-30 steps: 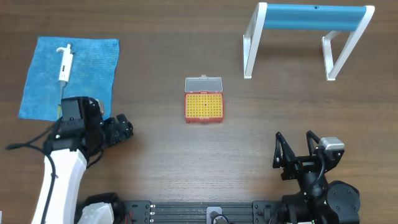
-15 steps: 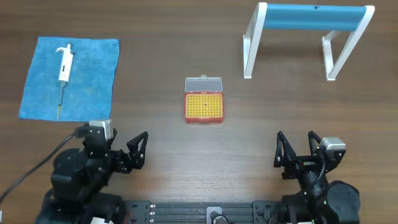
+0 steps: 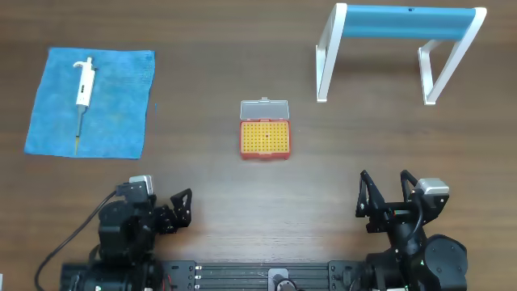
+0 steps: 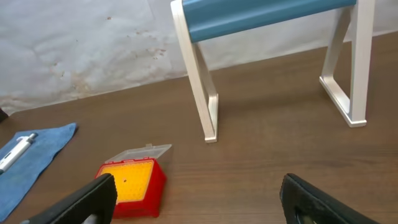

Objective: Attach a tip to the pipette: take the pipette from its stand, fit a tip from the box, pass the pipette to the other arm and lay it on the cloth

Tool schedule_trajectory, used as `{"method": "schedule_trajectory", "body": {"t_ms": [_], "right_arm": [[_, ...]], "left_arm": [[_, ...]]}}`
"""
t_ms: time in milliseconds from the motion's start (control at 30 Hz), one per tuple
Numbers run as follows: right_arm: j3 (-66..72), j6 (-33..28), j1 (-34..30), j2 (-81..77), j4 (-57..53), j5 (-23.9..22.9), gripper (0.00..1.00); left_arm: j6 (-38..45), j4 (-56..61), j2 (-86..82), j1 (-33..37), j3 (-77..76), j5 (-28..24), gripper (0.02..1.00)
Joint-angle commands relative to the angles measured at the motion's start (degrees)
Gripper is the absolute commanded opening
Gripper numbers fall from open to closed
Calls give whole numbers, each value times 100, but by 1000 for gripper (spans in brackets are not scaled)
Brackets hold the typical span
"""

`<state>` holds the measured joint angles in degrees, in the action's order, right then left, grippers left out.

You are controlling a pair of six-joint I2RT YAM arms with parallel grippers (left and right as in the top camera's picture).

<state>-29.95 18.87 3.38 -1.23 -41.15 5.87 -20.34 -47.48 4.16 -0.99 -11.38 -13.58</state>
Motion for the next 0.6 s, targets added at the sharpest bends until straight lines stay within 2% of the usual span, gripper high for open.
{"method": "schedule_trajectory", "body": {"t_ms": [33,233,500,600], "right_arm": [[20,-76,-24,-11,-28,-72,847],[20,-76,-24,-11,-544,-74,847],[20,-76,-24,-11,-1768,-74,847],[26,-74,-24,-11,-1792,-74,847]], "left_arm": [[-83,15,-396,28,35,-61,967],[-85,24,-398,24,46,-61,969],[-85,24,-398,24,46,-61,969],[-85,24,-398,24,46,-61,969]]}}
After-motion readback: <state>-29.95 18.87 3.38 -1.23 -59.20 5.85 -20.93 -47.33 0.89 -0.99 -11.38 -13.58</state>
